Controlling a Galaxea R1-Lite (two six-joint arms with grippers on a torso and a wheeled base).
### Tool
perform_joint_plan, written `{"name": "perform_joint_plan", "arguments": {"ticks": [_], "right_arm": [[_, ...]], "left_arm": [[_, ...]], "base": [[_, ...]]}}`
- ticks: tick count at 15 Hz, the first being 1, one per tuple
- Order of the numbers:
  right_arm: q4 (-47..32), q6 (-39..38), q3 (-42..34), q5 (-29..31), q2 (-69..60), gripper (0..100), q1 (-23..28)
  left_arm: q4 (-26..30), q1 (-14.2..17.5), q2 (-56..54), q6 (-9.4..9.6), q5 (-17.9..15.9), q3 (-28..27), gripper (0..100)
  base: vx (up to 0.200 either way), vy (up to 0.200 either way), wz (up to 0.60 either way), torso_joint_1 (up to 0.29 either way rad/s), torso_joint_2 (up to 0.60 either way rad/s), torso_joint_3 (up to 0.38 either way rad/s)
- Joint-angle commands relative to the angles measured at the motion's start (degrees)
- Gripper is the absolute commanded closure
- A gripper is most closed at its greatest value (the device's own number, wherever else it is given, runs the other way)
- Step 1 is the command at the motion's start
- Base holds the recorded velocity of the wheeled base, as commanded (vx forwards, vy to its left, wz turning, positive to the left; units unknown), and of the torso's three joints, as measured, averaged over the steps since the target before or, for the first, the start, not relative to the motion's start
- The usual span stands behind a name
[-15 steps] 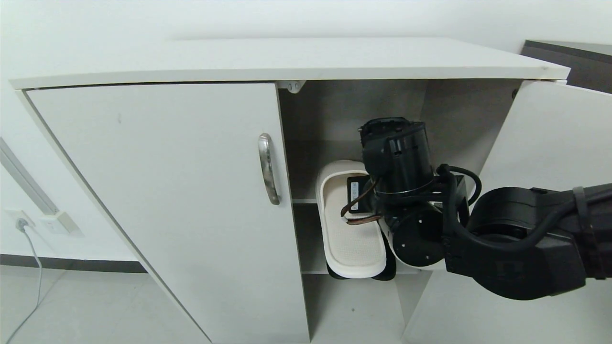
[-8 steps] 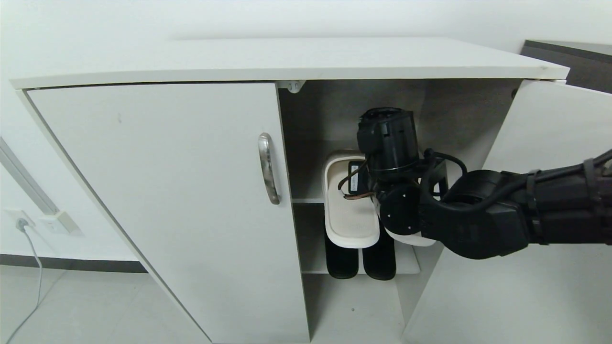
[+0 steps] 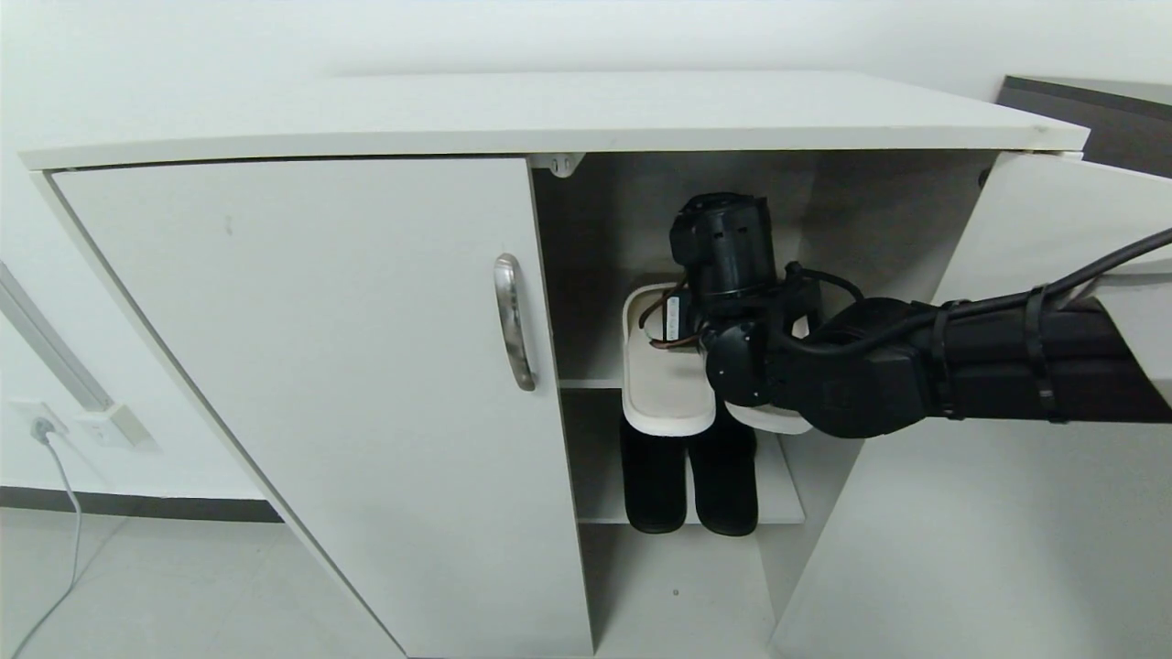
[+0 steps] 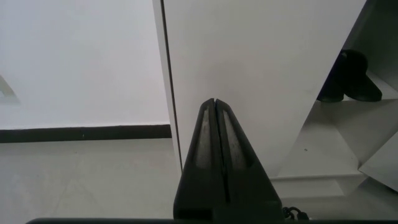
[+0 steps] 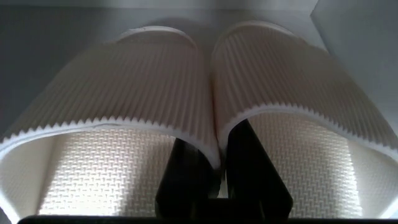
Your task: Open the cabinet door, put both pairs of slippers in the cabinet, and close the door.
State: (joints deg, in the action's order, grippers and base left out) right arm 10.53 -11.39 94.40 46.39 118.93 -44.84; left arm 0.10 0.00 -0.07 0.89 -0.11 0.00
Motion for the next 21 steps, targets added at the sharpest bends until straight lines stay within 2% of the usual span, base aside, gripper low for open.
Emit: {"name": "perform_joint_plan", "arguments": {"ticks": [1, 14, 15, 19, 21], "right_arm": [[-0.16, 0.14, 1.57, -0.59, 1.39, 100, 0.36], [-0.16, 2.25, 5.53, -1.03, 3.68, 100, 1.42], [-0.16, 2.25, 5.53, -1.03, 3.68, 0, 1.42], [-0.16, 2.16, 4.56, -0.95, 3.32, 0, 1.16], [-0.07, 2.07, 1.22, -0.68, 0.78, 0, -0.16]], "left_arm": [[-0.01, 0.0, 0.07, -0.01, 0.02, 0.0, 100], [-0.01, 0.0, 0.07, -0.1, 0.02, 0.0, 100], [-0.01, 0.0, 0.07, -0.1, 0.02, 0.0, 100], [-0.01, 0.0, 0.07, -0.1, 0.29, 0.0, 100], [-0.01, 0.0, 0.07, -0.1, 0.29, 0.0, 100]], "base": [[0.0, 0.0, 0.0, 0.0, 0.0, 0.0], [0.0, 0.0, 0.0, 0.0, 0.0, 0.0], [0.0, 0.0, 0.0, 0.0, 0.0, 0.0], [0.0, 0.0, 0.0, 0.0, 0.0, 0.0], [0.0, 0.0, 0.0, 0.0, 0.0, 0.0]]}}
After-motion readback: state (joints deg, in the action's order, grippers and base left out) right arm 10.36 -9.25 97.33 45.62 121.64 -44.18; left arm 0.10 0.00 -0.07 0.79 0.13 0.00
